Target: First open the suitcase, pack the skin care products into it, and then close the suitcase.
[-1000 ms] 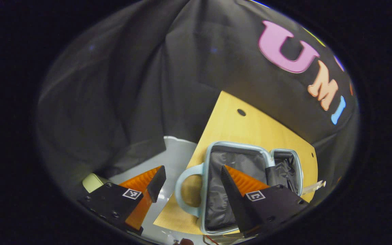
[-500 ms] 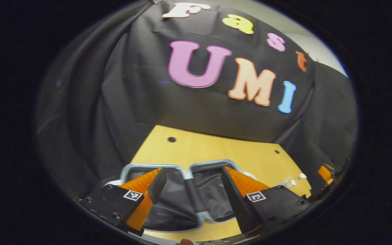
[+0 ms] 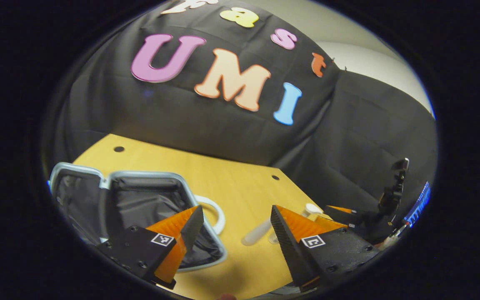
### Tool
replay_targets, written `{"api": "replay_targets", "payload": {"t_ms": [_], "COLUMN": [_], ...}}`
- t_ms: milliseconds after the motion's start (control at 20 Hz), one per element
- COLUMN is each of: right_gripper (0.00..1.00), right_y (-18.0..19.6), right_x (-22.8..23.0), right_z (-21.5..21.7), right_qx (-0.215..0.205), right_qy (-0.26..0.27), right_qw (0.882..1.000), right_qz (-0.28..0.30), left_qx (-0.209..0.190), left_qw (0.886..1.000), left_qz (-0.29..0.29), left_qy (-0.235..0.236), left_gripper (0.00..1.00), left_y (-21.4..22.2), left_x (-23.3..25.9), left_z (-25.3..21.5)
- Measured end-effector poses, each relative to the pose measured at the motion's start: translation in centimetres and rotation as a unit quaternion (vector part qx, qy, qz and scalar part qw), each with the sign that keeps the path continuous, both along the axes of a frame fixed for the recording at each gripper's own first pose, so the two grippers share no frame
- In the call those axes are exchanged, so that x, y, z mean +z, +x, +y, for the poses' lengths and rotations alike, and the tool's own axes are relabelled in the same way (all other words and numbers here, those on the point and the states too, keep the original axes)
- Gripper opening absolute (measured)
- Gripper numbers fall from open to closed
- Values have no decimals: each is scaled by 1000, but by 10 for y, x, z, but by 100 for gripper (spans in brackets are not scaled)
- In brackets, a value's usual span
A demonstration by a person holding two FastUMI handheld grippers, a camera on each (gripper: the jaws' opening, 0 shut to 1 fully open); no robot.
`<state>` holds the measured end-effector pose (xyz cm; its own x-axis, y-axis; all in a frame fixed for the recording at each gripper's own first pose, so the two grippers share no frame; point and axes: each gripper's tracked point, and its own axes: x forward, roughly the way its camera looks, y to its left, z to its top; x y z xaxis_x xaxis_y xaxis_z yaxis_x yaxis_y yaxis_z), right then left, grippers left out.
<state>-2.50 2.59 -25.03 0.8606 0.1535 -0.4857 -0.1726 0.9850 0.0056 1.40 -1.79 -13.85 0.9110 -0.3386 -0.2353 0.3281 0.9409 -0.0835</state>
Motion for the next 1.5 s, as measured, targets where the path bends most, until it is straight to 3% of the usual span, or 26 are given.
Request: {"api": "replay_targets", "payload": {"t_ms": [350, 850, 1050, 1200, 1300, 1500], "right_gripper": [96, 96, 96, 98, 96, 98], "right_y": [3, 7, 8, 9, 11, 16], "right_x": [-63, -106, -114, -116, -118, -123], "right_z": [1, -6, -5, -5, -6, -6], "right_qx": [14, 5, 9, 7, 6, 9], "right_qy": [5, 18, 17, 22, 20, 21], "right_qw": [1000, 999, 999, 999, 999, 998], "right_qz": [17, 42, 45, 45, 46, 51], "left_qx": [-33, -13, -5, -8, -11, -11], "left_qw": [998, 995, 994, 994, 994, 995], "left_qz": [48, 95, 96, 92, 93, 86], "left_qy": [10, 24, 41, 55, 48, 39], "left_gripper": [95, 90, 72, 48, 37, 36], "left_y": [37, 73, 79, 84, 83, 82], "left_x": [-81, -131, -139, -140, -139, -123], "left_z": [-58, -73, -72, -73, -74, -74]}}
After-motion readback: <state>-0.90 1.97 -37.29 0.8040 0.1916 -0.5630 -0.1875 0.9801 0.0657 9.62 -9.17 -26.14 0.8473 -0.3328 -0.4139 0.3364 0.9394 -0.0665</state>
